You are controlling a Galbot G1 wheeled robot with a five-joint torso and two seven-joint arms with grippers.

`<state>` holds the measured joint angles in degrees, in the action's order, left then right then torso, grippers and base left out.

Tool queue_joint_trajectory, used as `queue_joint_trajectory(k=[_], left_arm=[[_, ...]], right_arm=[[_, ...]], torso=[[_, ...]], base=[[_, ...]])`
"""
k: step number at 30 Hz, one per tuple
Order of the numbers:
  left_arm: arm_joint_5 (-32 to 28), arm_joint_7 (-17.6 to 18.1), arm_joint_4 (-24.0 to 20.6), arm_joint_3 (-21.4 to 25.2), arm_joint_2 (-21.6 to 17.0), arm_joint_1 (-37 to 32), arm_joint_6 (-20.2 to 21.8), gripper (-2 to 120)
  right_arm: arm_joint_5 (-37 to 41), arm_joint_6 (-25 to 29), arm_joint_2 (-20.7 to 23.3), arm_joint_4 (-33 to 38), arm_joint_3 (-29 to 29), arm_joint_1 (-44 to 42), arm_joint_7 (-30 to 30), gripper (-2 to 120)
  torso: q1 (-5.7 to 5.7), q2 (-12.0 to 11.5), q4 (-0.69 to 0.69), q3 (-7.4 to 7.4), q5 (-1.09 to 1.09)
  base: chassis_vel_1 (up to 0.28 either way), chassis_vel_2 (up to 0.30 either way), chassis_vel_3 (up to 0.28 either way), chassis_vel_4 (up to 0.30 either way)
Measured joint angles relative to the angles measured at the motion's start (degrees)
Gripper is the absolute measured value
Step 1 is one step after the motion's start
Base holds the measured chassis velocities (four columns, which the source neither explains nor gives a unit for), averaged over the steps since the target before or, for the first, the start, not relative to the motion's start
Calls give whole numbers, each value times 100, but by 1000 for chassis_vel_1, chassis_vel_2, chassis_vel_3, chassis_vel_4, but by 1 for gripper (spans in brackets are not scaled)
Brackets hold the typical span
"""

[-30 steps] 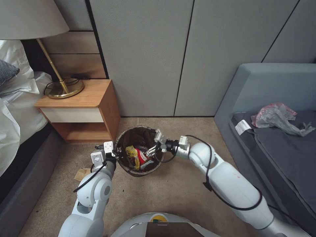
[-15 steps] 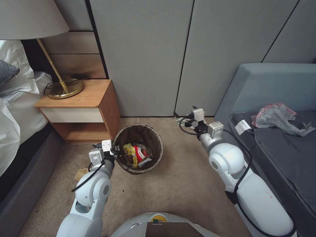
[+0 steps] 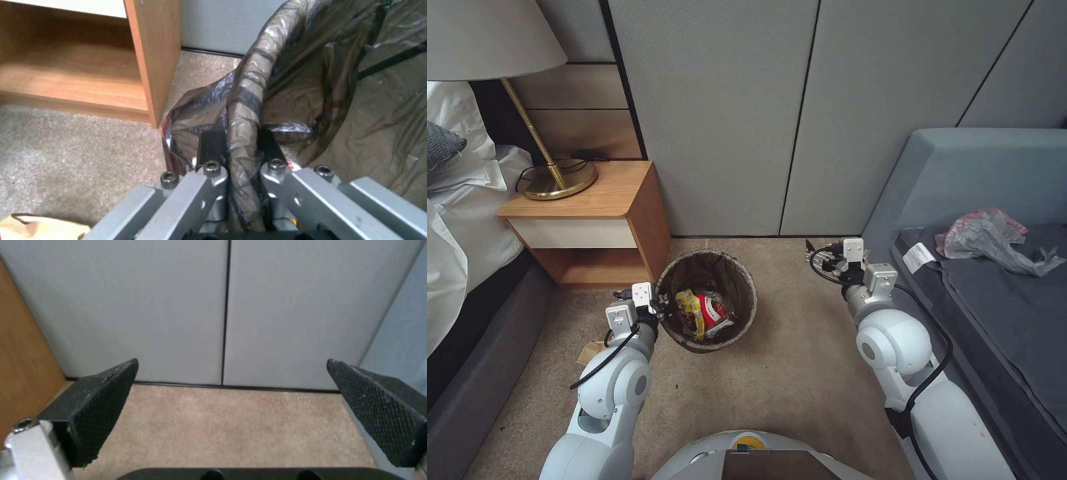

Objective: Pick up the trash bin, then pick up the garbage from the floor and place it into the trash bin.

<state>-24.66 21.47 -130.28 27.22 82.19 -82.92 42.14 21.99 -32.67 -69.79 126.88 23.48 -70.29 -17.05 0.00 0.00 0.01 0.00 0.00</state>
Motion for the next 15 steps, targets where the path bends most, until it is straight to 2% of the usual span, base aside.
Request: queue_joint_trajectory(k=[15], left_arm=[[-51,12,-38,14,2,-16,0,2]], right_arm=[[-157,74,-88,-36,-12,-61,52,100]], torso=[[0,0,-1,0,0]], base=[[0,0,0,0]])
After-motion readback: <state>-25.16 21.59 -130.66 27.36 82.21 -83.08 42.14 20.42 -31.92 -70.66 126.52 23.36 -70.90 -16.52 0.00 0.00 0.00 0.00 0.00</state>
